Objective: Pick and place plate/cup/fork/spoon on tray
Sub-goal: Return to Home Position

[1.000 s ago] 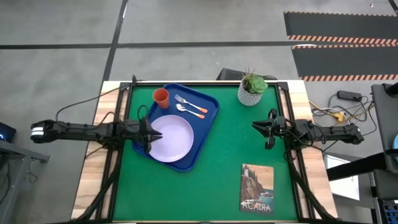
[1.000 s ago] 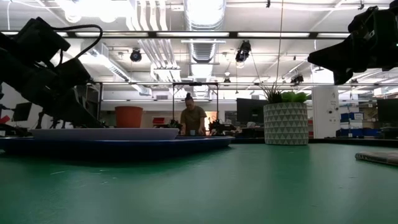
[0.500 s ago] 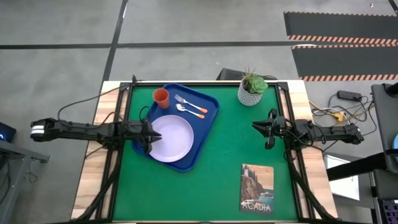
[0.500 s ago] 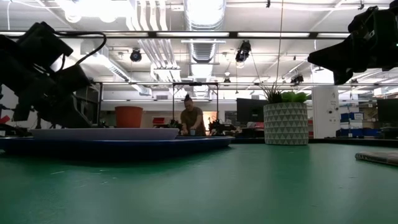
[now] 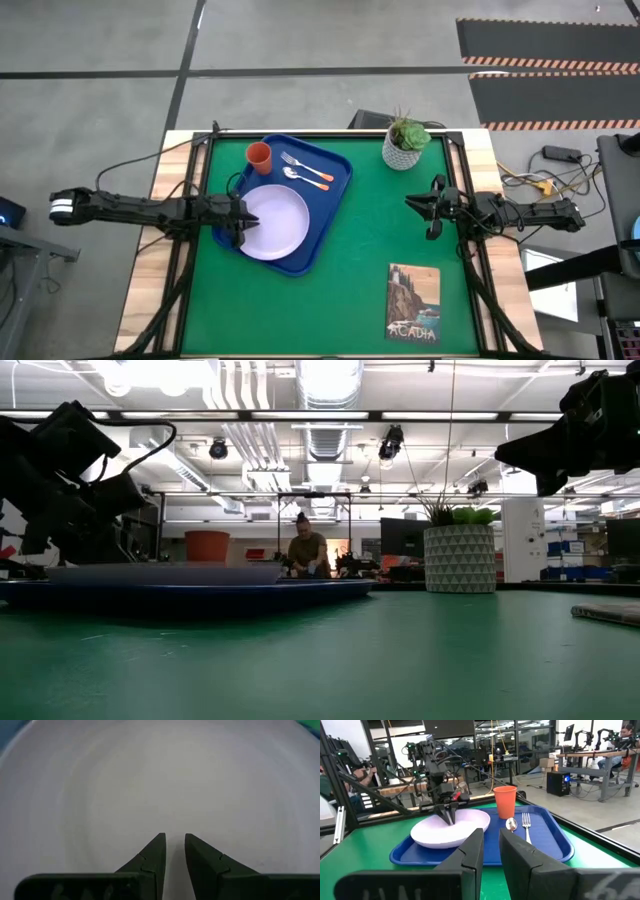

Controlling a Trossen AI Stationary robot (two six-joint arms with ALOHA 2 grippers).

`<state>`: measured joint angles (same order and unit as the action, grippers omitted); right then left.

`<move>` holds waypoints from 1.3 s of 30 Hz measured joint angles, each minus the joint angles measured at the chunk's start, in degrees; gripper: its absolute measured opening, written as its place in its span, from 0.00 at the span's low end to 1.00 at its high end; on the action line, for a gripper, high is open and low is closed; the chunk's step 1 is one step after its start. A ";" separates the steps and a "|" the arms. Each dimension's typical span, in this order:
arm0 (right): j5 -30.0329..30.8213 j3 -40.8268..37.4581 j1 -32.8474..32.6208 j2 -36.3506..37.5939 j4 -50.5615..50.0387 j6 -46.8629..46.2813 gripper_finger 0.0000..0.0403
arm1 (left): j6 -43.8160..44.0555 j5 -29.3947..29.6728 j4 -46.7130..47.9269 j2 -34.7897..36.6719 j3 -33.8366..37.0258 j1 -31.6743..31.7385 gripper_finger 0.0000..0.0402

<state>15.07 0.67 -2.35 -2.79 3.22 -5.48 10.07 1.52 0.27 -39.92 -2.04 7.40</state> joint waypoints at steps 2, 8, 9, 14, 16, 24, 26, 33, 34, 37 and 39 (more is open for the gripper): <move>0.00 0.00 0.00 0.00 0.00 -0.01 0.13 | 0.02 0.00 0.28 -0.42 0.00 0.02 0.15; 0.00 0.00 0.00 0.00 0.00 0.03 0.13 | 0.01 0.00 -0.09 -1.20 0.00 0.02 0.15; 0.00 0.00 0.00 0.00 0.00 0.01 0.13 | 0.02 0.00 -0.10 -1.18 0.00 0.01 0.15; 0.00 0.00 0.01 0.00 0.00 -0.02 0.13 | 0.02 0.00 -0.08 -1.18 0.00 0.02 0.15; 0.00 0.00 0.00 0.00 0.00 0.02 0.13 | 0.02 0.00 -0.08 -1.18 0.00 0.02 0.15; 0.00 0.00 0.02 0.00 0.00 -0.03 0.13 | 0.02 0.00 -0.01 -1.06 0.00 0.00 0.15; 0.00 0.00 0.00 0.00 0.00 0.03 0.13 | 0.02 0.00 0.00 -1.04 0.00 0.00 0.15; 0.00 0.00 0.00 0.00 0.00 -0.03 0.13 | 0.03 0.00 0.12 -0.93 0.00 0.00 0.15; 0.02 0.00 0.02 0.00 0.00 0.03 0.13 | 0.02 0.00 0.10 -0.97 0.00 0.01 0.15; 0.00 0.00 0.01 0.00 0.00 -0.03 0.13 | 0.04 0.00 0.12 -0.91 0.00 0.00 0.15; 0.00 0.00 0.00 0.00 0.00 0.05 0.13 | 0.04 0.00 0.12 -0.88 0.00 0.02 0.15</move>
<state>15.07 0.67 -2.35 -2.79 3.22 -5.43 10.11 1.52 0.38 -40.80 -2.04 7.42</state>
